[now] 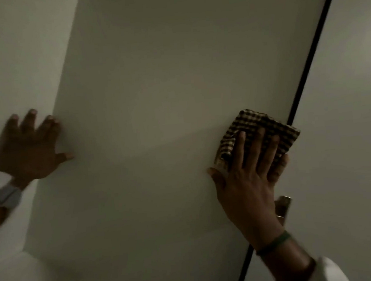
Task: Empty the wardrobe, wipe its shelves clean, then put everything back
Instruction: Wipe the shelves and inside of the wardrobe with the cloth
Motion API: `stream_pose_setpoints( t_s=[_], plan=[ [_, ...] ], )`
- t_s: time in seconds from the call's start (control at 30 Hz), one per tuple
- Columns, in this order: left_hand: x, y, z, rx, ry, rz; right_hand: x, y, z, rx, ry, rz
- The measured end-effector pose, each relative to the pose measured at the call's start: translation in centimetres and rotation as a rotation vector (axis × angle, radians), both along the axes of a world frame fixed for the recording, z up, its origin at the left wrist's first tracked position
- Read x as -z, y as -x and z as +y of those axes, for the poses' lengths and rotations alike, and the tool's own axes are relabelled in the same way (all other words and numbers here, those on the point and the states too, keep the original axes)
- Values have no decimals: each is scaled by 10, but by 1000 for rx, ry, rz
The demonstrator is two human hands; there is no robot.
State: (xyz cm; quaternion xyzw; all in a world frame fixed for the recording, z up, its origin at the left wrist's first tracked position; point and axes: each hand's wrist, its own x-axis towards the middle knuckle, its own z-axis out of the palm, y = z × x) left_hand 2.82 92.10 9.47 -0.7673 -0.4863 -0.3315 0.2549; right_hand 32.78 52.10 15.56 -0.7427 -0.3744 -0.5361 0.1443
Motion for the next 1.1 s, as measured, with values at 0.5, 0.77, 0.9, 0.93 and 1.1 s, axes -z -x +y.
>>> stream_pose_setpoints(
  t_s=[0.5, 0.77, 0.9, 0.93, 1.1],
  plan=[
    [36, -9, -66, 38, 300, -285, -18, 196, 310, -405, 591, -331],
    [48, -115, -187, 501, 602, -718, -34, 165, 254, -327, 699, -385],
    [50, -125, -201, 525, 590, -781, -33, 107, 154, -379, 548, -314],
    [51, -126, -202, 507, 603, -773, -31, 88, 122, -362, 490, -310],
    [53, -129, -203, 470, 620, -770, -7, 4, -19, -100, 304, -220]
  ],
)
